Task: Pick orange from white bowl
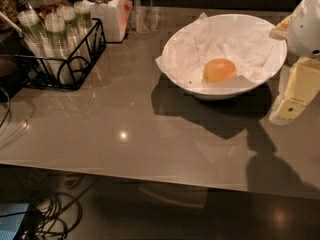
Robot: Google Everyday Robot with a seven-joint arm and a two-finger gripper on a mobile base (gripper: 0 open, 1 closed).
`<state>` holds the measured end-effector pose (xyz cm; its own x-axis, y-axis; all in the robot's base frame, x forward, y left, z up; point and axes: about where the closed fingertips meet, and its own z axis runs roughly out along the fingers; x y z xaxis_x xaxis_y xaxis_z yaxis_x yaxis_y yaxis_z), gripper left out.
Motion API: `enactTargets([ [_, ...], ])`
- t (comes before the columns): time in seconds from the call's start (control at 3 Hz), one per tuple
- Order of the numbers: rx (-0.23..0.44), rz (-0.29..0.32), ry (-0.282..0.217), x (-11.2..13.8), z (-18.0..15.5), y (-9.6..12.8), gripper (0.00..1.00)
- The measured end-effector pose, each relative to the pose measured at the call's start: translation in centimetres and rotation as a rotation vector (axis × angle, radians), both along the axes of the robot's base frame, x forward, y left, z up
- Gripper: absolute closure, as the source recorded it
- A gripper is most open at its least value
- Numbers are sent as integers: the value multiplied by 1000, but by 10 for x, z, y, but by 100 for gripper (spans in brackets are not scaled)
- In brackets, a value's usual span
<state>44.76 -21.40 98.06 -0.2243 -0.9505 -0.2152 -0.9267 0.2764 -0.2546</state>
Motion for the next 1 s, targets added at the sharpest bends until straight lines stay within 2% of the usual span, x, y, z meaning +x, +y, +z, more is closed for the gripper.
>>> enactTargets([
  [0.33,1,0,-1,1,0,0,0],
  [0.67,78,-69,-13,15,1,-10,0],
  [1.0,210,-132,-10,51,2,-29,0],
])
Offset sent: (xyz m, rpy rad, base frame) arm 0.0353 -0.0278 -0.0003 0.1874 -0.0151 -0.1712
